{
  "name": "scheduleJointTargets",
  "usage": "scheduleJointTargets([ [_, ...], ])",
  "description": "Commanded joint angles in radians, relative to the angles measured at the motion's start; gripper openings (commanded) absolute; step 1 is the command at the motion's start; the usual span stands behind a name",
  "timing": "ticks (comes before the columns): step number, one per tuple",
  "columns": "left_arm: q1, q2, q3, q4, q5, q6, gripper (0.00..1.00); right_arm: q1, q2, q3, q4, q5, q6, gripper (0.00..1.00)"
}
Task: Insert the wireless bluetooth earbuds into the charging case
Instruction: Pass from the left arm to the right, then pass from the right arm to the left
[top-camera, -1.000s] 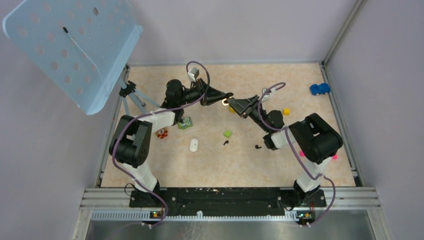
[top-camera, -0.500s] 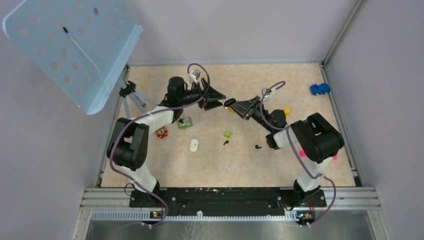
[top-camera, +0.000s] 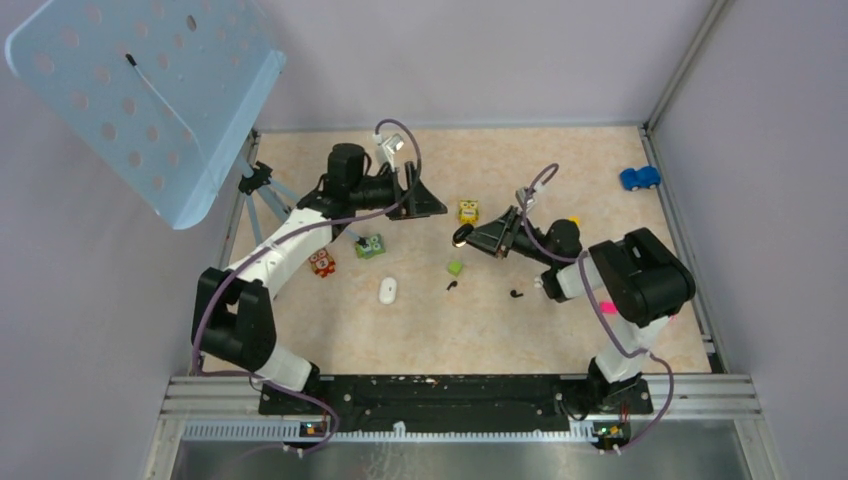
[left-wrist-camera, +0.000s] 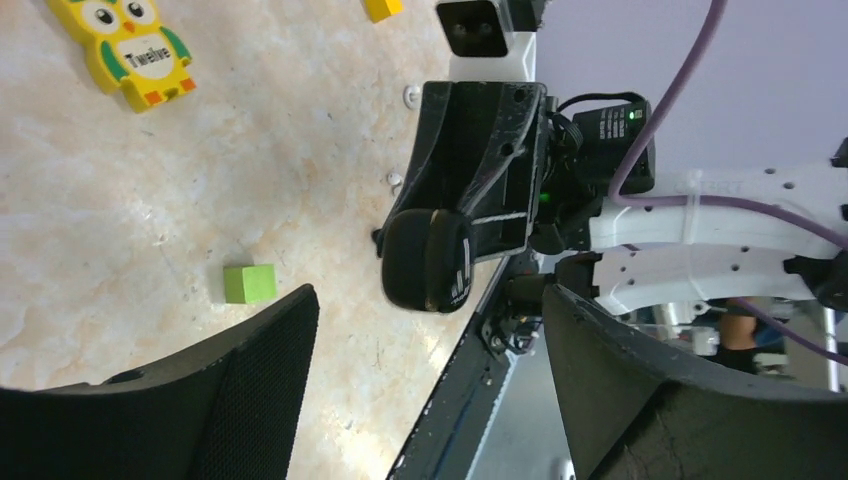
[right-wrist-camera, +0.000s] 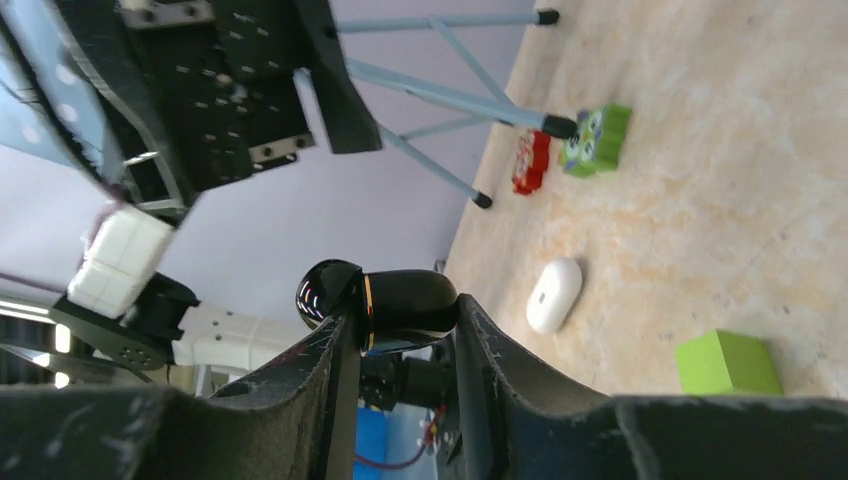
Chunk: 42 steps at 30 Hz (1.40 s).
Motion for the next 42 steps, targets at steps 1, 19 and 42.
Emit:
scheduleJointTargets([
  [1, -0.098, -0.023, 0.133, -0.23, -0.179, 0.278, 0.86, -0.008, -0.126, 0.039, -0.262, -0.091, -0.167, 0.04],
  [19, -0.247, 0.07, 0.237, -0.329, -0.322, 0.343, 0.75, -0.006, -0.335, 0.317, -1.285, 0.006, -0.719, 0.02],
  [42, -0.255, 0.21, 0.245, -0.353, -0.128, 0.347, 0.56, -0.007, -0.352, 0.323, -1.285, -0.019, -0.731, 0.01],
])
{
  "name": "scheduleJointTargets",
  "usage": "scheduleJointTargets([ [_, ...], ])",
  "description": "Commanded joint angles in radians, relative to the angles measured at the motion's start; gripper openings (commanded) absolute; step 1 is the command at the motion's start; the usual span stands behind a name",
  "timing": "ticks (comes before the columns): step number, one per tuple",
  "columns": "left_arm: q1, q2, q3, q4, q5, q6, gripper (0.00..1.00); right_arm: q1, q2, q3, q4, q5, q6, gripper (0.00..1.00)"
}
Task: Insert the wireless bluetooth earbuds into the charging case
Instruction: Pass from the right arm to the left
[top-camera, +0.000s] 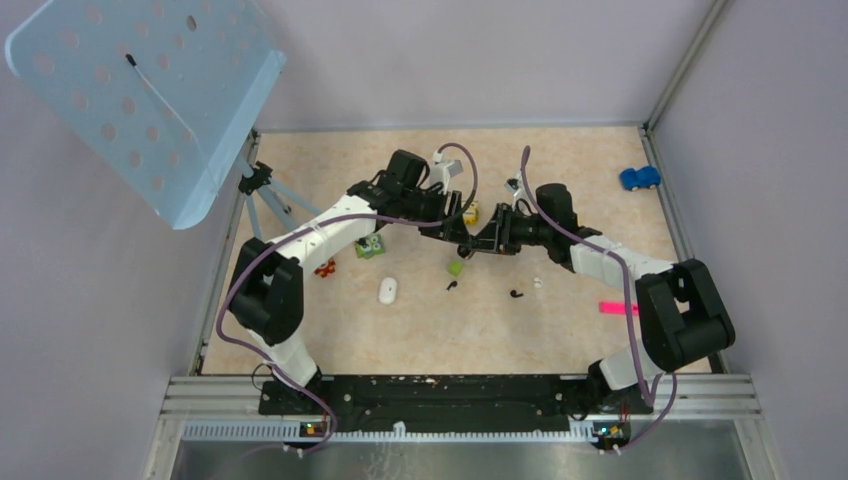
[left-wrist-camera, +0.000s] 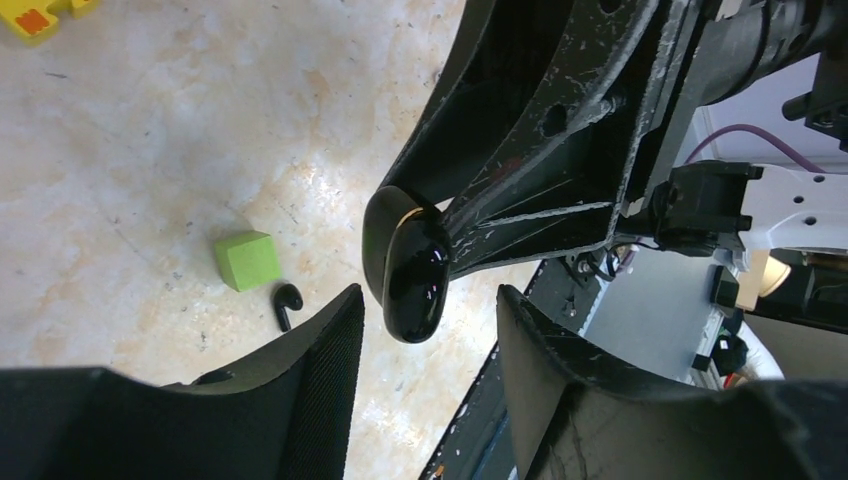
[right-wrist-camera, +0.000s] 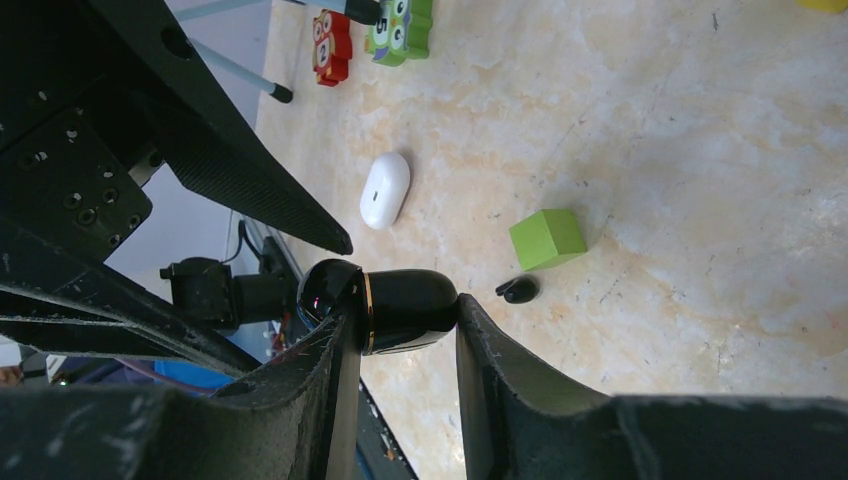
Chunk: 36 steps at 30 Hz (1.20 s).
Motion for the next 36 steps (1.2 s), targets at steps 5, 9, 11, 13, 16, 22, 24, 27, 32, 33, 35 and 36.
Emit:
scheduleJointTargets([
  [5, -0.009, 0.011, -0.004, 0.029, 0.055, 0.017, 0.53, -0.006, -0.051, 0.037, 0.037, -0.02, -0.007, 0.01],
  [9, -0.01, 0.025, -0.002, 0.01, 0.077, 0.026, 0.51, -0.006, -0.049, 0.029, 0.05, -0.023, 0.004, 0.01],
  [11, -0.01, 0.03, -0.001, 0.008, 0.085, 0.026, 0.5, -0.006, -0.05, 0.027, 0.057, -0.025, 0.008, 0.01],
  [13, -0.01, 0.031, 0.0, 0.01, 0.077, 0.025, 0.44, -0.006, -0.05, 0.027, 0.057, -0.026, 0.009, 0.01],
  [16, -0.01, 0.03, 0.0, 0.023, 0.079, 0.02, 0.4, -0.006, -0.052, 0.028, 0.059, -0.027, 0.011, 0.01],
  [22, -0.01, 0.036, 0.002, 0.016, 0.075, 0.022, 0.33, -0.005, -0.064, 0.026, 0.051, -0.027, 0.009, 0.01],
  [24, -0.01, 0.034, 0.0, 0.016, 0.074, 0.021, 0.22, -0.006, -0.066, 0.023, 0.05, -0.027, 0.006, 0.01],
  [27, -0.01, 0.029, 0.002, 0.019, 0.075, 0.018, 0.07, -0.006, -0.065, 0.021, 0.031, -0.022, -0.007, 0.01],
  [32, 0.013, -0.018, -0.052, 0.089, 0.128, -0.044, 0.0, -0.007, -0.065, 0.019, 0.004, -0.013, -0.028, 0.15],
  [33, 0.021, -0.03, -0.071, 0.119, 0.145, -0.062, 0.0, -0.007, -0.067, 0.016, 0.003, -0.006, -0.028, 0.2],
  [35, 0.04, -0.047, -0.104, 0.167, 0.176, -0.097, 0.0, -0.007, -0.072, 0.012, -0.002, 0.012, -0.028, 0.32],
  [36, 0.051, -0.053, -0.118, 0.188, 0.195, -0.115, 0.0, -0.007, -0.074, 0.013, -0.005, 0.017, -0.029, 0.35],
])
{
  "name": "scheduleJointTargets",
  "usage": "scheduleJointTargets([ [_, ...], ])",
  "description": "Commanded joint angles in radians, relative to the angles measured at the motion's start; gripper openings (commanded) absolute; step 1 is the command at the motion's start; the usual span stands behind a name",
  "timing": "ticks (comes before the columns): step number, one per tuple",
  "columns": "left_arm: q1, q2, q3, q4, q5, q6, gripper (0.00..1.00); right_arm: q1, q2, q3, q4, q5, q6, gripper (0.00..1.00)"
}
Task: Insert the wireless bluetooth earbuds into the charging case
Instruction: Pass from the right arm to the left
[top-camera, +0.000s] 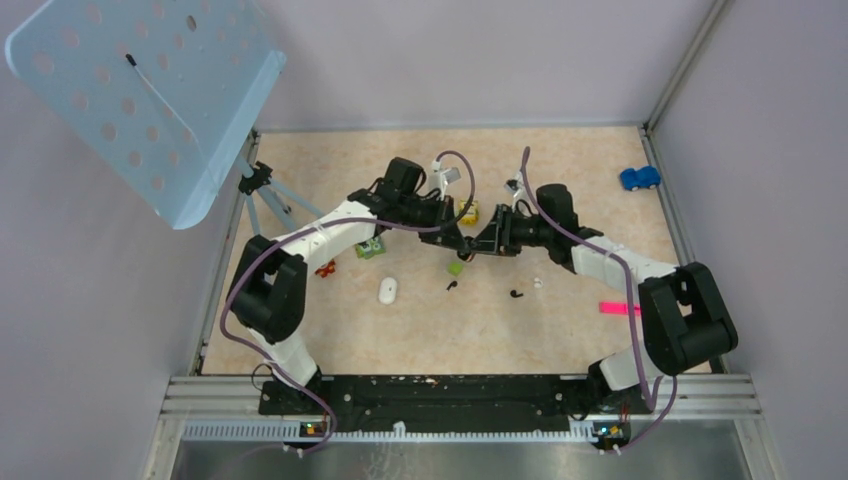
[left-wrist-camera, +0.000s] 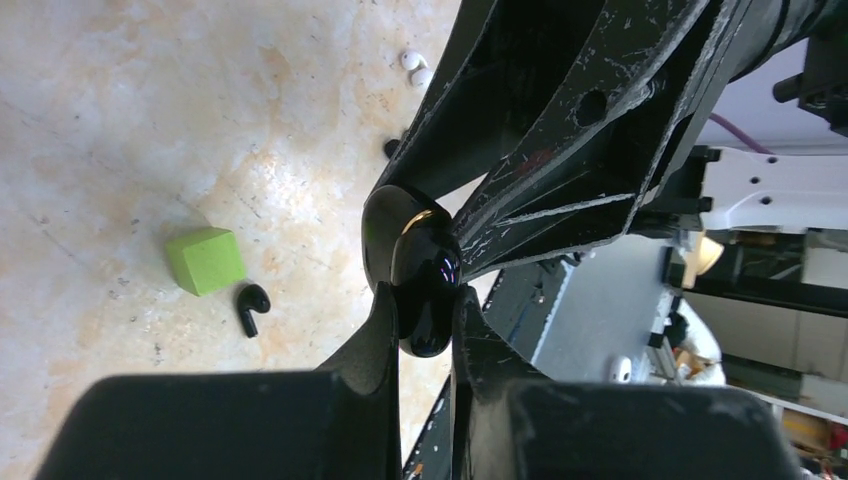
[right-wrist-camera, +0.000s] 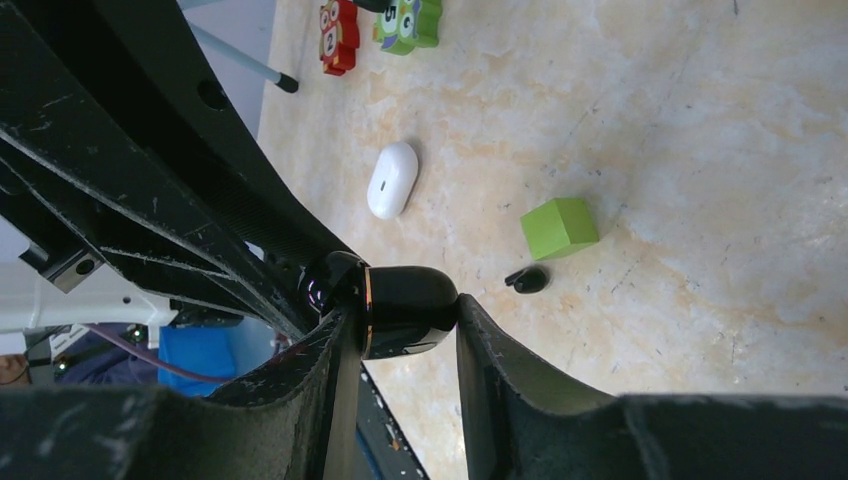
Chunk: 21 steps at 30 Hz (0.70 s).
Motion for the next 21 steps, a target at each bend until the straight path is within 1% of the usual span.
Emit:
scheduleJointTargets([
  [1, 0.044, -0.072, -0.067, 0.132, 0.107, -0.096, 0.0, -0.008, -0.059, 0.015, 0.018, 0.025, -0.022, 0.37],
  [4, 0.069, -0.079, -0.098, 0.182, 0.142, -0.14, 0.0, -0.007, -0.068, 0.018, 0.007, 0.036, -0.026, 0.42],
  [8, 0.087, -0.083, -0.124, 0.21, 0.142, -0.168, 0.0, -0.008, -0.102, 0.02, -0.024, 0.082, -0.036, 0.45],
  [11, 0.106, -0.094, -0.16, 0.269, 0.165, -0.207, 0.0, -0.007, -0.119, 0.025, -0.053, 0.108, -0.052, 0.46],
  [14, 0.115, -0.098, -0.17, 0.27, 0.163, -0.215, 0.0, -0.007, -0.139, 0.031, -0.093, 0.152, -0.072, 0.46],
  [16, 0.119, -0.103, -0.175, 0.271, 0.157, -0.215, 0.0, -0.008, -0.164, 0.036, -0.133, 0.232, -0.092, 0.48],
  [19, 0.123, -0.111, -0.187, 0.271, 0.146, -0.217, 0.0, -0.007, -0.211, 0.043, -0.248, 0.398, -0.155, 0.49],
  [21, 0.128, -0.115, -0.195, 0.274, 0.141, -0.224, 0.0, -0.007, -0.247, 0.037, -0.326, 0.521, -0.198, 0.52],
])
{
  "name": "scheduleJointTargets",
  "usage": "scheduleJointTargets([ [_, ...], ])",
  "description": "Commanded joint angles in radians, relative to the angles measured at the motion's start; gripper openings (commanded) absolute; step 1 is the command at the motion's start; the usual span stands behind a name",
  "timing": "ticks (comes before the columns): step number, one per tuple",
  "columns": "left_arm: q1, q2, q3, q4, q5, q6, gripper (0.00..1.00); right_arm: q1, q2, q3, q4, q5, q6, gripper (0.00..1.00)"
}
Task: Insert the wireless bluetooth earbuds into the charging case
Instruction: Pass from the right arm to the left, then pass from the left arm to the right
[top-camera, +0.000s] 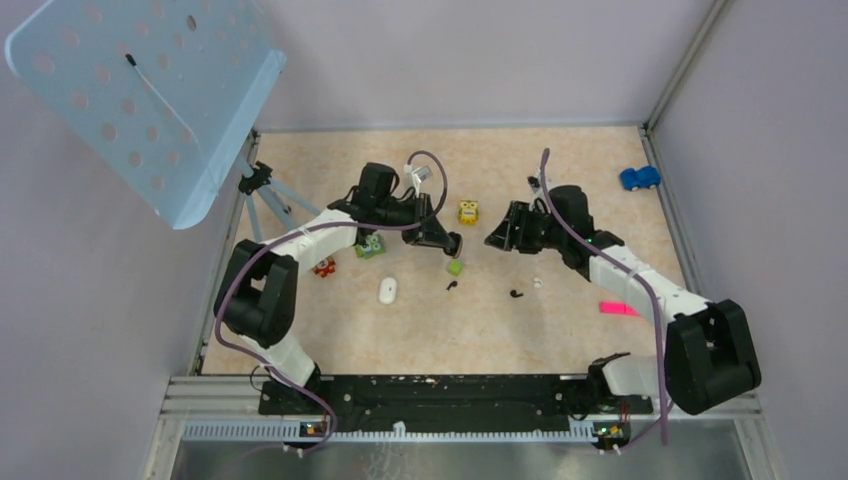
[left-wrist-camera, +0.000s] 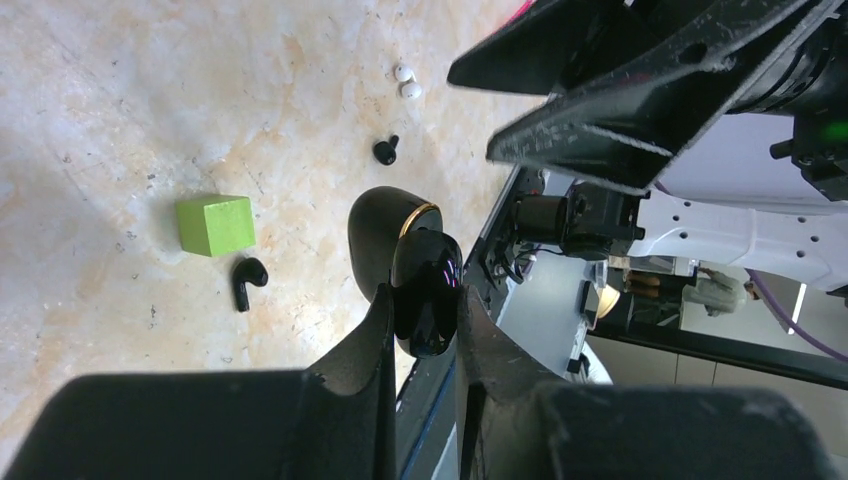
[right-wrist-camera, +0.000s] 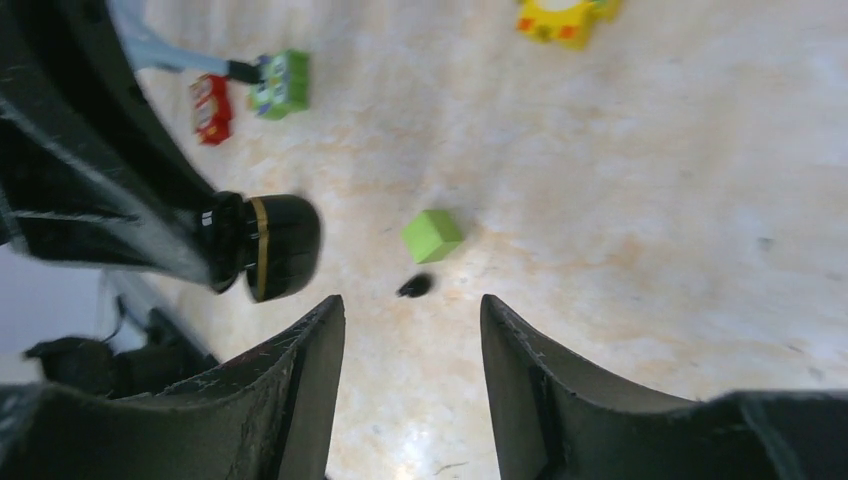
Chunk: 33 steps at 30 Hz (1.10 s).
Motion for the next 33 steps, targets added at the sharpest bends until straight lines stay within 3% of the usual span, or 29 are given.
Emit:
scheduleJointTargets([
  [1, 0.013, -0.063, -0.02, 0.057, 0.011, -0.022, 0.0, -0.002, -0.1, 0.028, -0.199, 0.315, -0.119, 0.57],
  [3, 0.018, -0.061, -0.023, 0.054, 0.011, -0.027, 0.0, -0.002, -0.133, 0.002, -0.274, 0.441, -0.102, 0.73],
  [5, 0.025, -0.053, -0.02, 0.042, 0.019, -0.026, 0.0, -0.002, -0.141, -0.005, -0.358, 0.46, -0.107, 0.76],
  [8, 0.029, -0.036, -0.008, 0.004, 0.02, -0.013, 0.0, 0.034, -0.127, -0.026, -0.408, 0.453, -0.129, 0.69],
  [13, 0.034, -0.001, 0.05, -0.125, 0.054, 0.08, 0.0, 0.188, -0.114, -0.059, -0.363, 0.575, -0.107, 0.56],
  [18, 0.047, -0.021, 0.048, -0.133, 0.032, 0.084, 0.0, 0.201, -0.01, -0.042, -0.322, 0.553, -0.112, 0.44],
  [33, 0.049, -0.011, 0.031, -0.077, 0.029, 0.041, 0.0, 0.23, 0.105, -0.048, -0.275, 0.55, -0.13, 0.28],
])
